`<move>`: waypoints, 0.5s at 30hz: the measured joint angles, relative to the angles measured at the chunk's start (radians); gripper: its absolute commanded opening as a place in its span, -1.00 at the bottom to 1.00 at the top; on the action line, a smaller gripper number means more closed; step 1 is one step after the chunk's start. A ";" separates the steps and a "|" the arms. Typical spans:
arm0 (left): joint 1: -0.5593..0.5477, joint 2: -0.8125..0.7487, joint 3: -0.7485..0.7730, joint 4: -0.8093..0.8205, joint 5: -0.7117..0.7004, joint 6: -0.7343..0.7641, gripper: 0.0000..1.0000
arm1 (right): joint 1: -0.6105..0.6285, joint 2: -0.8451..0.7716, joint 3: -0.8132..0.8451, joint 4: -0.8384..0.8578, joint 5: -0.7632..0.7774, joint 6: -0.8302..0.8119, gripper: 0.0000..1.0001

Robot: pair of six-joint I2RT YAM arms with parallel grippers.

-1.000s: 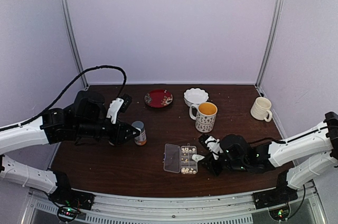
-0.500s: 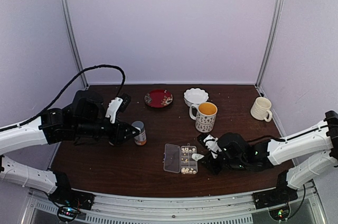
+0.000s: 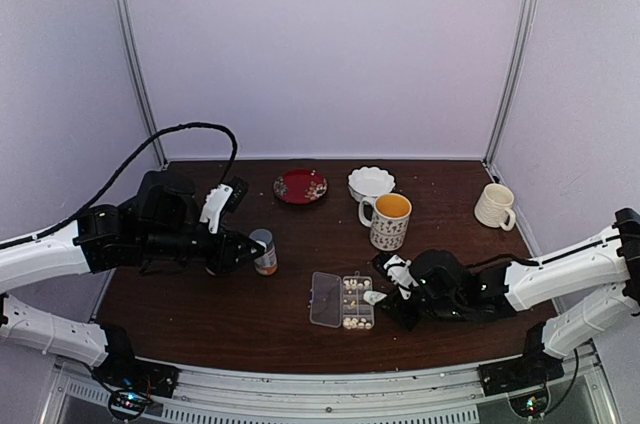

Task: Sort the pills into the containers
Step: Pour the pill.

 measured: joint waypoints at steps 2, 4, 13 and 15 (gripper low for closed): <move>0.000 0.000 0.000 0.000 0.000 0.000 -1.00 | 0.000 0.000 0.000 0.001 0.000 0.000 -1.00; 0.000 0.000 0.000 0.000 0.000 0.000 -1.00 | 0.000 0.000 0.005 -0.008 0.000 -0.001 -1.00; 0.000 0.000 0.000 0.000 0.002 0.000 -1.00 | 0.000 -0.034 0.010 -0.009 -0.004 -0.009 -1.00; 0.000 0.000 0.000 0.000 0.004 0.000 -1.00 | 0.000 -0.033 0.010 -0.012 -0.005 -0.011 -1.00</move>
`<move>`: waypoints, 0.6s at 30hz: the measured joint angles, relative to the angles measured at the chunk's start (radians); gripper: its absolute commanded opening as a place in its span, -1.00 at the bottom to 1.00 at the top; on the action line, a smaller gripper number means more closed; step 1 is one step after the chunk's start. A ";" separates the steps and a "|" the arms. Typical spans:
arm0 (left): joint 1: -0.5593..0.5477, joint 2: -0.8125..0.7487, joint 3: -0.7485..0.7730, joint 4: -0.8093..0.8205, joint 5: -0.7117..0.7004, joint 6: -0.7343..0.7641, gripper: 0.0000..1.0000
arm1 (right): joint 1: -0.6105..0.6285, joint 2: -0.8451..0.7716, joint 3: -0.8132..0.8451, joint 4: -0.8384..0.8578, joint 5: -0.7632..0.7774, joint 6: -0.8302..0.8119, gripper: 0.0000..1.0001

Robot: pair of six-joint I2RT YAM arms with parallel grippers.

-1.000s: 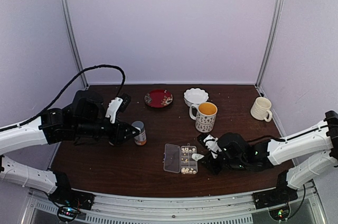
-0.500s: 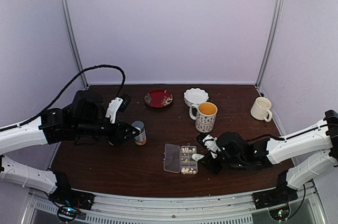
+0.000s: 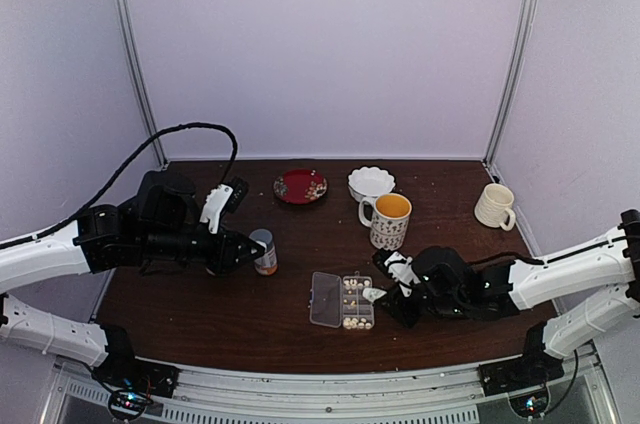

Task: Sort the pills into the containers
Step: Pour the pill.

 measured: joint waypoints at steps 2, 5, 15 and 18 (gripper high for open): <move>0.000 0.000 0.000 0.000 0.003 0.000 -1.00 | 0.000 0.011 0.005 -0.008 0.000 -0.005 -1.00; 0.000 0.000 0.000 0.000 0.005 0.000 -1.00 | 0.000 0.028 0.014 -0.014 -0.005 -0.007 -1.00; 0.000 0.000 0.000 0.000 0.008 0.000 -1.00 | 0.000 0.017 0.017 -0.017 -0.006 -0.013 -1.00; 0.000 0.000 0.000 0.000 0.009 0.000 -1.00 | 0.000 0.019 0.021 -0.026 -0.009 -0.015 -1.00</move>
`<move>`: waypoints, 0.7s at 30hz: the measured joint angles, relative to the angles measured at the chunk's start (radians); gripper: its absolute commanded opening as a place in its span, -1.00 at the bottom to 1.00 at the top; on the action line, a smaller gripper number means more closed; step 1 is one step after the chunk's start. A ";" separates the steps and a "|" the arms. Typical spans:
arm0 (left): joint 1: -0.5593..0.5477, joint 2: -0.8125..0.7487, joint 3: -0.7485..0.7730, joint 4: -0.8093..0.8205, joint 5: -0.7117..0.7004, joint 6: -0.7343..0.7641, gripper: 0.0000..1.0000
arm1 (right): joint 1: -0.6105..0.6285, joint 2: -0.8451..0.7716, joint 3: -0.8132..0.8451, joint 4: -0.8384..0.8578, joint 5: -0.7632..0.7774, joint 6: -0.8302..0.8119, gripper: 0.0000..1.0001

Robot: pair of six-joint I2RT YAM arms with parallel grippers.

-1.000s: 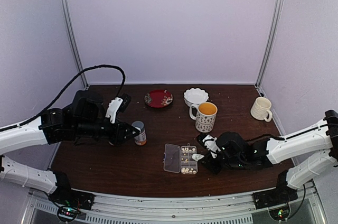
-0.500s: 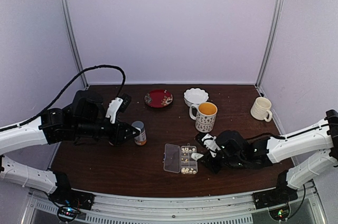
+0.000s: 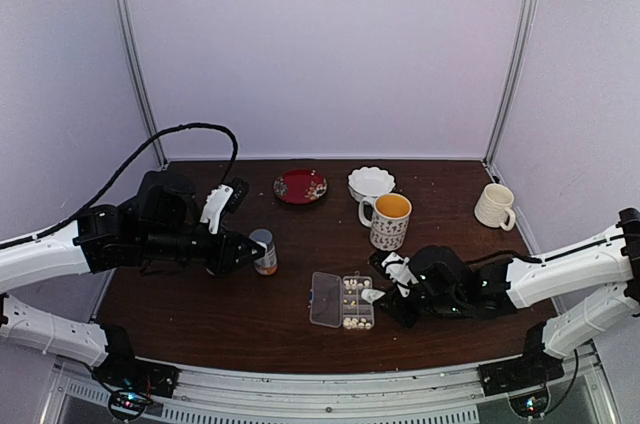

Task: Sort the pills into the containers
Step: Pour the pill.

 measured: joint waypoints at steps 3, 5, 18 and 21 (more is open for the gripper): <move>0.000 0.000 0.000 0.000 0.002 0.000 -1.00 | 0.000 0.000 0.000 0.003 -0.002 0.000 -1.00; 0.000 0.000 0.000 0.000 0.003 0.000 -1.00 | 0.000 0.005 0.006 -0.004 -0.002 0.000 -1.00; 0.000 0.000 0.000 0.000 0.005 0.000 -1.00 | 0.000 0.018 0.029 -0.043 -0.005 -0.009 -1.00; 0.000 0.000 0.000 0.000 0.005 0.000 -1.00 | 0.000 0.019 0.021 -0.025 -0.006 -0.007 -1.00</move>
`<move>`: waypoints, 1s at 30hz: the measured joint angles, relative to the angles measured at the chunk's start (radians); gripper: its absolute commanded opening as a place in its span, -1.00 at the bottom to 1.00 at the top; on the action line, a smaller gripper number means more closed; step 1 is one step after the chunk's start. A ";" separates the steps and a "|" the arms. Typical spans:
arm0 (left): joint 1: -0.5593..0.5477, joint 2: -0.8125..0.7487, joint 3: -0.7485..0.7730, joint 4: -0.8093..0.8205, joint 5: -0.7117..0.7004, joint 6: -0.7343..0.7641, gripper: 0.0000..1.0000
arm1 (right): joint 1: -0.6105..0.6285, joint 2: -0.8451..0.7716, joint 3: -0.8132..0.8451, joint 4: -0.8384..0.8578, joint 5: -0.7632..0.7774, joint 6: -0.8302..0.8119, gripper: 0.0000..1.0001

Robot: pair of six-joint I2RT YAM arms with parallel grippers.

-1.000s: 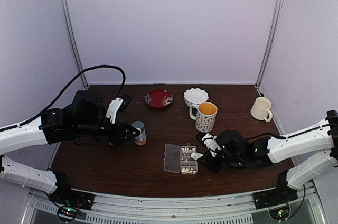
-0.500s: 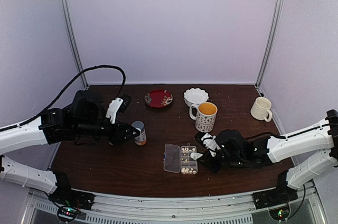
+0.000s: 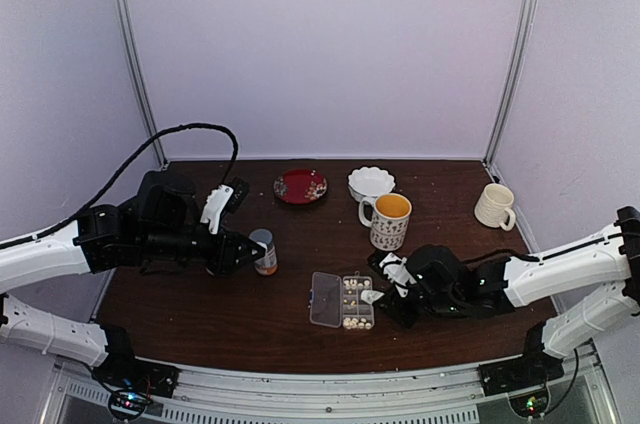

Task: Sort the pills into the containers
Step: Pour the pill, then close the lid of the pill bottle.

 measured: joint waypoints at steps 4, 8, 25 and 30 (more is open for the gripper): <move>0.000 0.000 0.000 0.000 0.000 0.000 -1.00 | 0.000 0.000 0.003 -0.004 0.001 -0.001 -1.00; 0.000 0.000 0.000 0.000 0.000 0.000 -1.00 | 0.000 -0.005 -0.002 0.018 0.001 0.000 -1.00; 0.000 0.014 0.035 -0.011 0.030 -0.006 -1.00 | 0.000 -0.182 -0.148 0.300 -0.057 -0.040 -1.00; 0.000 0.019 0.101 -0.016 0.063 -0.019 -1.00 | 0.000 -0.305 -0.201 0.429 -0.068 -0.101 -1.00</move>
